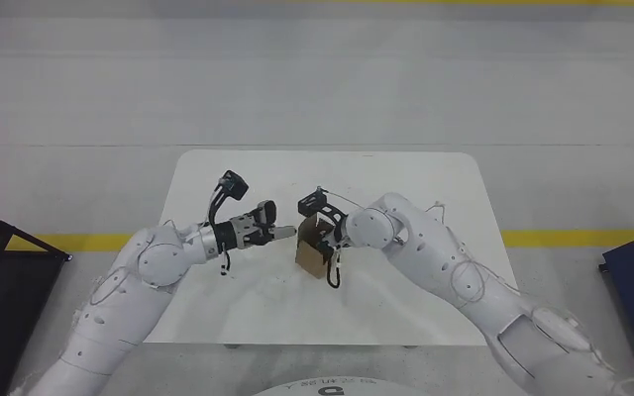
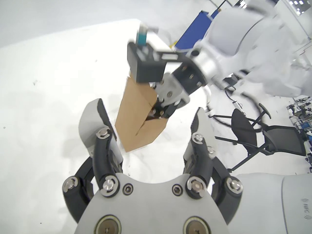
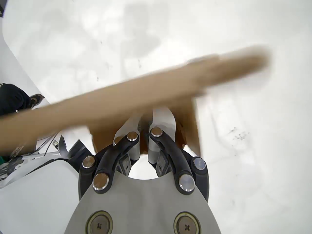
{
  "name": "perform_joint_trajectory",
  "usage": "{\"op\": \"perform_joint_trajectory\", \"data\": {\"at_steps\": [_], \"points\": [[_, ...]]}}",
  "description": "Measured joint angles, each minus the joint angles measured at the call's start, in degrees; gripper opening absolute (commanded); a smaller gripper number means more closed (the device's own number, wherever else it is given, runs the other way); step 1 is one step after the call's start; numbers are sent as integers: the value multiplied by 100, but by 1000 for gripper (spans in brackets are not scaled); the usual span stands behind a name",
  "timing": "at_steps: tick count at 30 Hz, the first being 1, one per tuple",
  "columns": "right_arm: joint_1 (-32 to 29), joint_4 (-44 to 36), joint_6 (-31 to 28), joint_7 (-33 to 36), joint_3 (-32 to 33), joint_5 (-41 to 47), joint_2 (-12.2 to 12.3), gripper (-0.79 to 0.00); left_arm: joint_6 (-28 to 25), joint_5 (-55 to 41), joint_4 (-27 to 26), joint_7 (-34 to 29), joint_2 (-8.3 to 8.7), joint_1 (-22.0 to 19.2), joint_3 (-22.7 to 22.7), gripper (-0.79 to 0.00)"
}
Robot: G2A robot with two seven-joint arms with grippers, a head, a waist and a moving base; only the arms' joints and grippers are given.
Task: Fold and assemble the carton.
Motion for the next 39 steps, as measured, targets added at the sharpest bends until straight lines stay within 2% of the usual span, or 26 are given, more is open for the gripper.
{"op": "perform_joint_trajectory", "data": {"at_steps": [3, 12, 19, 24, 30, 39], "points": [[4, -156, 142, 118, -106, -78, -34, -785, -223, -117, -18, -47, 55, 137, -239, 0], [165, -294, 581, 163, -301, -114, -183, -785, -1002, -325, 362, 498, 137, 443, -805, 0], [311, -188, 1281, 608, -377, -76, -281, -785, -1492, -264, 563, 878, 147, 498, -984, 0], [403, -7, 1535, 686, -458, 48, -376, -785, -1812, -268, 853, 1198, 148, 534, -1116, 0], [571, 300, 1927, 617, -672, 38, -545, -785, -2029, -220, 1201, 1573, 140, 529, -1261, 0], [790, 679, 2434, 746, -962, -109, -762, -785, -2051, 115, 1366, 1993, 96, 526, -1277, 0]]}}
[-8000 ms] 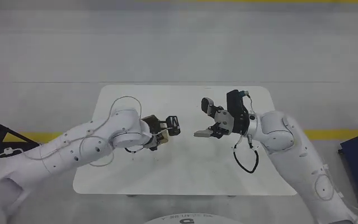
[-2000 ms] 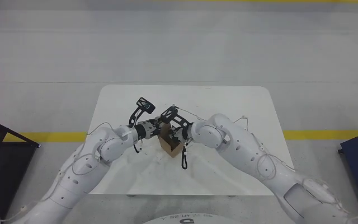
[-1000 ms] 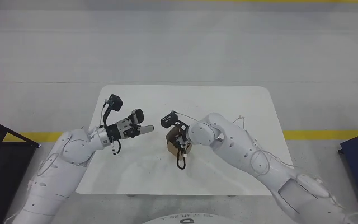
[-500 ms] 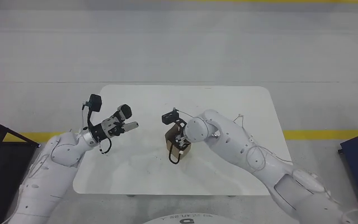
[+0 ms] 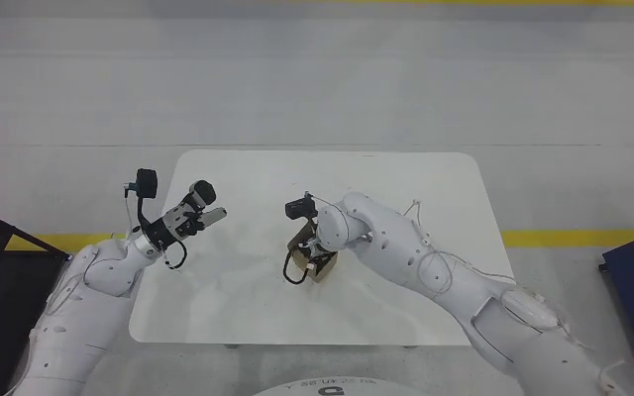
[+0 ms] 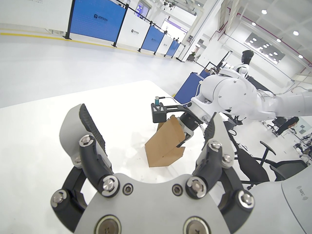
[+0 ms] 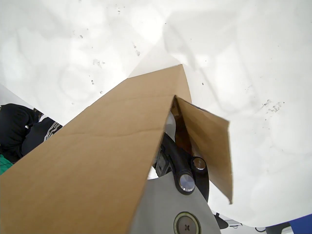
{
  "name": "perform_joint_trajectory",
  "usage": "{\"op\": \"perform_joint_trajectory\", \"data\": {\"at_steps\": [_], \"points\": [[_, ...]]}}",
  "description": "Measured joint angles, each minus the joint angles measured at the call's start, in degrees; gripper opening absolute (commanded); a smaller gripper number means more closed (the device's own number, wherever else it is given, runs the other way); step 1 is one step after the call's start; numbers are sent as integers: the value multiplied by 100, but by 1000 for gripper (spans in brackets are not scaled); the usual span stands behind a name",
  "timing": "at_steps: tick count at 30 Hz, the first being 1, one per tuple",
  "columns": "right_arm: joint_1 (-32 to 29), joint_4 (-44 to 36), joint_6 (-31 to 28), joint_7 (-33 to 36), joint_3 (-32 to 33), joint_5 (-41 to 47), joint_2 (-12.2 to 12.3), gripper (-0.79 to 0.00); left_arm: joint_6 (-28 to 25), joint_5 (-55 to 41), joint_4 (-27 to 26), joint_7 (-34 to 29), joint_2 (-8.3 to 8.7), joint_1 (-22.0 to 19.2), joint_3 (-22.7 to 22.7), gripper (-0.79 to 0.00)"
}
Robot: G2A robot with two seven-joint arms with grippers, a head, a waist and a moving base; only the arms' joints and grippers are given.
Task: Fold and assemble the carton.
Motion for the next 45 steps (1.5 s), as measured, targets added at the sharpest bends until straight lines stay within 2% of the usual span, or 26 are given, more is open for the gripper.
{"op": "perform_joint_trajectory", "data": {"at_steps": [6, 14, 21, 30, 45], "points": [[77, 34, 440, 23, -127, -187, -116, -785, -43, 170, 31, 237, -32, -8, 18, 0], [-156, -373, 183, -227, 186, -93, -34, -785, -115, 298, 75, 395, -54, 14, 3, 0], [-380, -439, 961, -324, 519, -53, 16, -785, -123, 363, 53, 446, -68, 25, -2, 0], [-233, 14, 1403, -672, 371, 78, -120, -785, -190, 361, 134, 470, -79, 9, -22, 0], [296, 831, 1533, -801, -235, 391, -335, -785, -190, 379, 186, 459, -104, -58, -9, 0]]}}
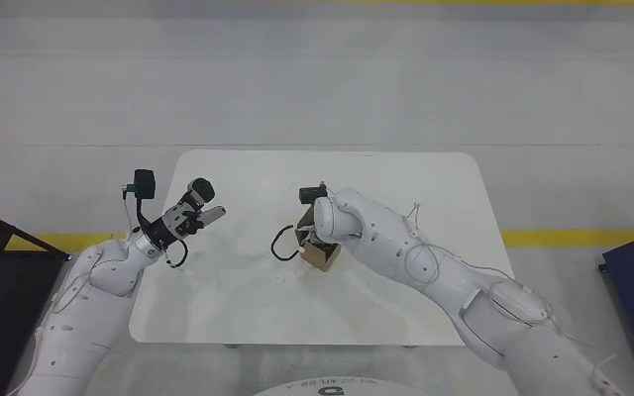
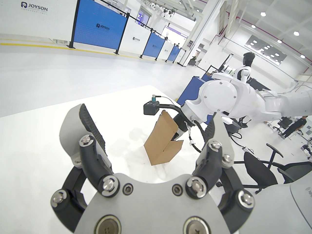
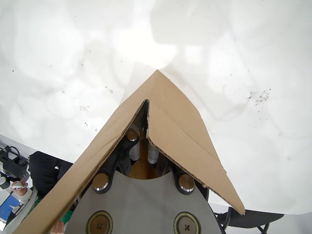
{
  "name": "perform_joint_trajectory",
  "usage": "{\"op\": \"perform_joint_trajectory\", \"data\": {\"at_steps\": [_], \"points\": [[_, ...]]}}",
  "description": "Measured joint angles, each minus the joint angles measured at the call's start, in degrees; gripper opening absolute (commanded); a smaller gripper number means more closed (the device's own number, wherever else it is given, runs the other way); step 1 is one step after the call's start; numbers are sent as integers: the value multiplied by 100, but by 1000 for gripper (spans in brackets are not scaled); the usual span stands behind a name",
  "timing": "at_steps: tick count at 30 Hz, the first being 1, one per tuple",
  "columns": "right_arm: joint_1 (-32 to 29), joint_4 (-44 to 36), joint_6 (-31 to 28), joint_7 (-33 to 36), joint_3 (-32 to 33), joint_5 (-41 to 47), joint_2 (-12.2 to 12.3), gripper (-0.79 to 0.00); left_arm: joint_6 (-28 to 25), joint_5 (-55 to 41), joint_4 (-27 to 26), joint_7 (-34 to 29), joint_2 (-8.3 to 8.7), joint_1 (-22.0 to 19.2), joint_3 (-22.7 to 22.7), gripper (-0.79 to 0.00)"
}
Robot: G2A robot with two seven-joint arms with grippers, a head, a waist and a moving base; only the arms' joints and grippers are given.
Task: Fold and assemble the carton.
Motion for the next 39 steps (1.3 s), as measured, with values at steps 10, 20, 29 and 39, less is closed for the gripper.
{"op": "perform_joint_trajectory", "data": {"at_steps": [10, 20, 29, 39], "points": [[342, 479, -45, 46, -480, 304, -150, -785, 30, 129, 52, 83, -19, -8, -19, 0], [578, 841, -72, 74, -827, 632, -259, -785, 93, 290, 97, 175, -52, -37, 30, 0], [644, 653, 92, -93, -890, 784, -227, -785, 108, 359, 78, 201, -63, -31, 9, 0], [628, 777, -3, 2, -1032, 932, -163, -785, 184, 417, 23, 196, -80, -25, 20, 0]]}}
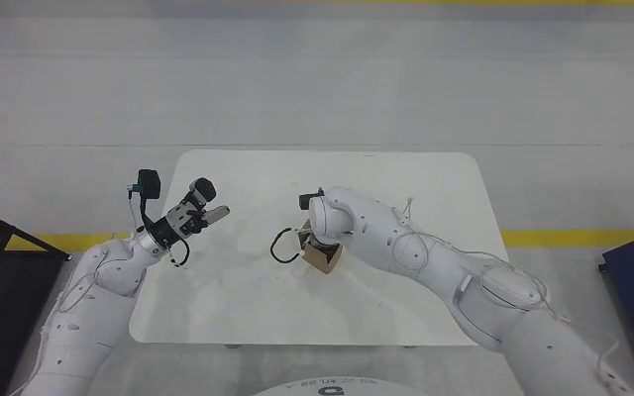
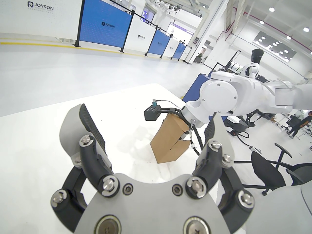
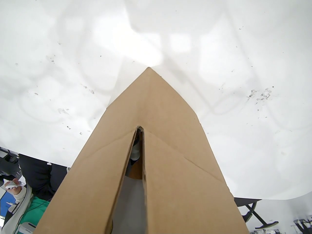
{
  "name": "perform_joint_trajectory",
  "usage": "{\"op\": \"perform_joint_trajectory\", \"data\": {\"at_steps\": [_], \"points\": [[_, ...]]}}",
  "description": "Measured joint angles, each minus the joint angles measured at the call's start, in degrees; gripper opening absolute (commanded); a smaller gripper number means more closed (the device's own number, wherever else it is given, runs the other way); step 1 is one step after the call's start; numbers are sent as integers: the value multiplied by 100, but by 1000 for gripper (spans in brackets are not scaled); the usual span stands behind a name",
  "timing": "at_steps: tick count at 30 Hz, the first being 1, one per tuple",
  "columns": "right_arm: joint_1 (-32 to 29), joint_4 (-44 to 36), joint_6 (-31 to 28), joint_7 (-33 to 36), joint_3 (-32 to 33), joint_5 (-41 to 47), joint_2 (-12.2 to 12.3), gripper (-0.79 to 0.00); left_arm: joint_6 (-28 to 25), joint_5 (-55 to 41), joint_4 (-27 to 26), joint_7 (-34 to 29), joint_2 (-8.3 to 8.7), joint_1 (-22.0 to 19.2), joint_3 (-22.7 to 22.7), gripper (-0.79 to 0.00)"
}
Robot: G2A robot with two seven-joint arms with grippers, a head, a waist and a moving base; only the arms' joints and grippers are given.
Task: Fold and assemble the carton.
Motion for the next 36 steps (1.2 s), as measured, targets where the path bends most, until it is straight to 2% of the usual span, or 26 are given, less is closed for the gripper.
{"op": "perform_joint_trajectory", "data": {"at_steps": [6, 14, 29, 32, 36], "points": [[63, 45, -1, 3, -50, 47, -54, -785, 26, 25, -16, 9, -3, 23, -26, 0], [0, -12, 7, -8, -53, 20, 7, -785, 71, 58, -80, -1, -11, 47, -34, 0], [84, 401, -190, 189, -188, 45, -204, -785, 157, 157, -176, 9, -18, 115, -94, 0], [82, 244, -170, 125, -127, -18, -194, -785, 192, 171, -210, -6, -21, 122, -95, 0], [-20, -331, -48, -74, 63, -201, -45, -785, 246, 195, -278, -28, -22, 129, -111, 0]]}}
